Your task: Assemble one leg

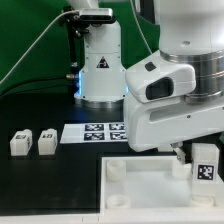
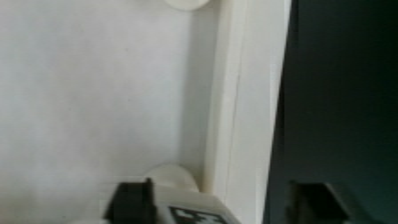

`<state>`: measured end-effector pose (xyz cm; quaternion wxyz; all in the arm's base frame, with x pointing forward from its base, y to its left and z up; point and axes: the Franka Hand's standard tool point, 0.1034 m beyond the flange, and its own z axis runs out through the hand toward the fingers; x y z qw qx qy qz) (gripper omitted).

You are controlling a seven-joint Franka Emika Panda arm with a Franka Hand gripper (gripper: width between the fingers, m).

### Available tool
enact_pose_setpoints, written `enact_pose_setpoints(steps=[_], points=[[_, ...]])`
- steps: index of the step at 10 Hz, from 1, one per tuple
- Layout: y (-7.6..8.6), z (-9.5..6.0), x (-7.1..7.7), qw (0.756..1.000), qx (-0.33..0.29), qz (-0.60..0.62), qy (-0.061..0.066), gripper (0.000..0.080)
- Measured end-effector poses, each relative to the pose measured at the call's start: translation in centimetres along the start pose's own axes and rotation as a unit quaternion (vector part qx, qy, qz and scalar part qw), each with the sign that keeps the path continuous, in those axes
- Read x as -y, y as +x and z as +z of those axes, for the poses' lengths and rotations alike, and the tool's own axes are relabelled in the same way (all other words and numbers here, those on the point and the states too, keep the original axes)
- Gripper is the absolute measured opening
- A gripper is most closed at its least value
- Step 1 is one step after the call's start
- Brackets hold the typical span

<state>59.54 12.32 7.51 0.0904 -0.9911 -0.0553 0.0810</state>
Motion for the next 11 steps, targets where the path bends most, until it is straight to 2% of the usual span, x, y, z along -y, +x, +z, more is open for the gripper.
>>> enact_pose_setpoints(steps=[1, 2, 3, 4, 5, 6, 7, 9, 10, 11], points=[[0.0, 0.0, 0.0, 1.000, 0.000, 0.000, 0.000, 0.0234], [0.0, 0.0, 0.0, 1.000, 0.000, 0.000, 0.000, 0.0100], [0.0, 0.0, 0.0, 1.000, 0.000, 0.003, 0.000, 0.0100], [0.0, 0.1, -0.1, 1.000, 0.000, 0.018, 0.001, 0.0021], [0.0, 0.4, -0.7, 1.000, 0.000, 0.025, 0.001, 0.0007], [0.0, 0.8, -1.3, 0.992, -0.001, 0.123, 0.021, 0.0007], [-0.2, 0.9, -1.7, 0.988, 0.002, 0.151, 0.031, 0.0002], [-0.2, 0.9, -1.5, 0.990, 0.002, 0.138, 0.027, 0.0002], [-0.2, 0.9, -1.6, 0.990, 0.002, 0.138, 0.027, 0.0091], [-0.3, 0.8, -1.4, 0.990, 0.002, 0.136, 0.026, 0.0227]])
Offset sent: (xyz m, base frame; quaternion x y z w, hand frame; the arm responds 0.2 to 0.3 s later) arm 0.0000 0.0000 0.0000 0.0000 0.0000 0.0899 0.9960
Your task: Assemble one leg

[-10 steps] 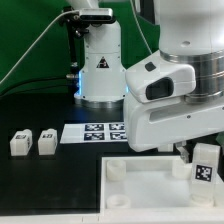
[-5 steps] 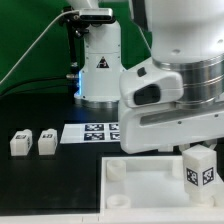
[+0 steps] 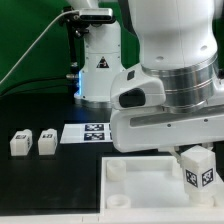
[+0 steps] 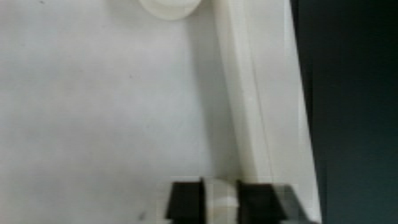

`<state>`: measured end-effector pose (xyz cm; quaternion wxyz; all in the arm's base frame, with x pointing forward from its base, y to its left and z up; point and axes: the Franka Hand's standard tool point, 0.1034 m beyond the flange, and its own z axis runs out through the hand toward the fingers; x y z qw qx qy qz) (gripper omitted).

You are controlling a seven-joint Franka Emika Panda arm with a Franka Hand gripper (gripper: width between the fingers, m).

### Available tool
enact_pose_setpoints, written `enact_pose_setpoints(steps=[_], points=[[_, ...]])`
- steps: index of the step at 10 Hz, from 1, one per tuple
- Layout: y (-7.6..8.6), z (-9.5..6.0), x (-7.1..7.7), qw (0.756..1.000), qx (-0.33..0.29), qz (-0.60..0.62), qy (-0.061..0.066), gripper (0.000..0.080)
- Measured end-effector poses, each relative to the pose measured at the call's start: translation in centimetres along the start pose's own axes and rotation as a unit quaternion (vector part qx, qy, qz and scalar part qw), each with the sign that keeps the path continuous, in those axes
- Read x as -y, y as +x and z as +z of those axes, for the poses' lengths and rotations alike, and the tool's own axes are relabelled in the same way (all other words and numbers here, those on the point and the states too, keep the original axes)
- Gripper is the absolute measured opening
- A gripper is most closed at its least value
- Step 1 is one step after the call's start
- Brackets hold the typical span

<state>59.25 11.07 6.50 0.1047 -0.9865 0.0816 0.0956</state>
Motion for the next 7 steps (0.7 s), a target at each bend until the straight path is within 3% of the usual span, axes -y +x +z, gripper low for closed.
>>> enact_pose_setpoints(steps=[1, 2, 3, 4, 5, 7], points=[[-0.2, -0.3, 0.2, 1.000, -0.001, -0.003, -0.001, 0.0227], [-0.3, -1.0, 0.6, 1.000, -0.006, -0.008, -0.001, 0.0421], [0.0, -1.8, 0.8, 1.000, -0.012, -0.026, -0.004, 0.0566], [0.3, -2.3, 1.1, 0.999, -0.018, -0.048, -0.008, 0.0566], [0.6, -2.7, 1.5, 0.998, -0.023, -0.066, -0.009, 0.0624], [1.2, -3.0, 1.3, 0.987, -0.027, -0.156, -0.014, 0.0642]])
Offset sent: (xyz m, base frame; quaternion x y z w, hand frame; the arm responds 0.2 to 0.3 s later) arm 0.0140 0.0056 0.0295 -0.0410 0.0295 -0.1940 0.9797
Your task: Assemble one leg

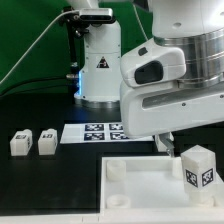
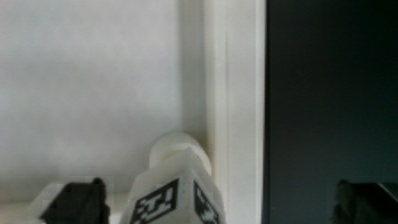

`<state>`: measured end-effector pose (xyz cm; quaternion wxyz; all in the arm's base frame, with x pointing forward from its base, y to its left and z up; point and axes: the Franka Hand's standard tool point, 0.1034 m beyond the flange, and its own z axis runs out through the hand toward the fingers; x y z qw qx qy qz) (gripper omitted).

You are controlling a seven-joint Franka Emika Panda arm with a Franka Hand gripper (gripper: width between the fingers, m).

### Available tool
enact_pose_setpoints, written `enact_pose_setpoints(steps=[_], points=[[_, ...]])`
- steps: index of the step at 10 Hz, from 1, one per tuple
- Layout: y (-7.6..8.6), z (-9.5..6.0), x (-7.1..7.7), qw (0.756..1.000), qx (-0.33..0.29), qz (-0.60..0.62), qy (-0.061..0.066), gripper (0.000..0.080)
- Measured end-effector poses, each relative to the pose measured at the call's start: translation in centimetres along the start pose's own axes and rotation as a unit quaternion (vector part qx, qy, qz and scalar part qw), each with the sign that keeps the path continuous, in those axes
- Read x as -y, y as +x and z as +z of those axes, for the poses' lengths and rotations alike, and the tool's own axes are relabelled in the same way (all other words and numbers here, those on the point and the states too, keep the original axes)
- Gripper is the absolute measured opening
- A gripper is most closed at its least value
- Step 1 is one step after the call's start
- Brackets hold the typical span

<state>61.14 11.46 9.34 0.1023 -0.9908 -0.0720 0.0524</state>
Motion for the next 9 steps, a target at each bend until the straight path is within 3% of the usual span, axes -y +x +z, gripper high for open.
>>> enact_pose_setpoints(steps=[4, 9], points=[[0.2, 0.1, -1.4, 0.979, 0.003, -0.204, -0.011, 0.0649], [1.2, 0.6, -1.0, 0.988, 0.001, -0.157, -0.009, 0.0649]])
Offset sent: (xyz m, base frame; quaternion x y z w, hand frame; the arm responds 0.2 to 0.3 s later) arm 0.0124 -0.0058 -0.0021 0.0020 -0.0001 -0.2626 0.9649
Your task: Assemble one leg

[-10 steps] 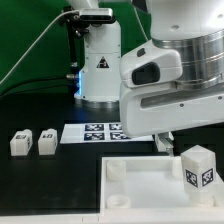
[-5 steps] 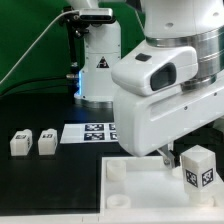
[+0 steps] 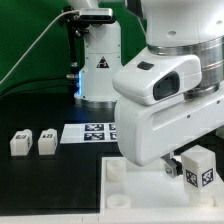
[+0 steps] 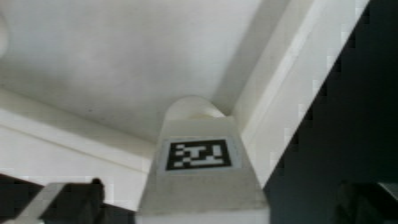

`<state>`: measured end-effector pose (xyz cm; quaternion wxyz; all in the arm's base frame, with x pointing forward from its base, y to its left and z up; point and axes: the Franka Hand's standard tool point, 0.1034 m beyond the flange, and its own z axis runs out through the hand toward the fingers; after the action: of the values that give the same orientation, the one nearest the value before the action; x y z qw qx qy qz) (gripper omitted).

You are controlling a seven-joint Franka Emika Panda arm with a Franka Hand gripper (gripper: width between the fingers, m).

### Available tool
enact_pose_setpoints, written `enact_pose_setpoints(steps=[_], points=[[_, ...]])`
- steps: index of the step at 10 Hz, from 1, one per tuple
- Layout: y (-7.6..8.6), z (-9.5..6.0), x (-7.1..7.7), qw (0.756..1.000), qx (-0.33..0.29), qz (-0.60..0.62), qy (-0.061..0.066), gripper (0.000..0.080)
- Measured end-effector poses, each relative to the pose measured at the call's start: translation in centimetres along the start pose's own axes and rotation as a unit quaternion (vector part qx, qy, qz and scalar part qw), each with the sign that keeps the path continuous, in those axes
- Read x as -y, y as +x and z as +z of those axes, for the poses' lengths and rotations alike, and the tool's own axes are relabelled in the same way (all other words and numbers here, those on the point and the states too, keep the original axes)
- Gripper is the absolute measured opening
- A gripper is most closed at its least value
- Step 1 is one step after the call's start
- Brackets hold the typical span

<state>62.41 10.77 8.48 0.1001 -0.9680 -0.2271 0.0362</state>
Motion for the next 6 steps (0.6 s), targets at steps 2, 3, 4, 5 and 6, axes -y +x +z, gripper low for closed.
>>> enact_pose_setpoints(steps=[2, 3, 4, 5, 6], points=[[-0.07, 0.06, -0.07, 1.000, 0.000, 0.000, 0.000, 0.0564], [-0.07, 0.06, -0.08, 1.000, 0.000, 0.000, 0.000, 0.0427], [-0.06, 0.04, -0.17, 1.000, -0.001, 0.012, -0.001, 0.0294], [-0.07, 0.03, -0.26, 1.000, -0.001, 0.025, -0.001, 0.0294], [-0.09, 0.03, -0.29, 1.000, -0.001, 0.024, -0.001, 0.0294]])
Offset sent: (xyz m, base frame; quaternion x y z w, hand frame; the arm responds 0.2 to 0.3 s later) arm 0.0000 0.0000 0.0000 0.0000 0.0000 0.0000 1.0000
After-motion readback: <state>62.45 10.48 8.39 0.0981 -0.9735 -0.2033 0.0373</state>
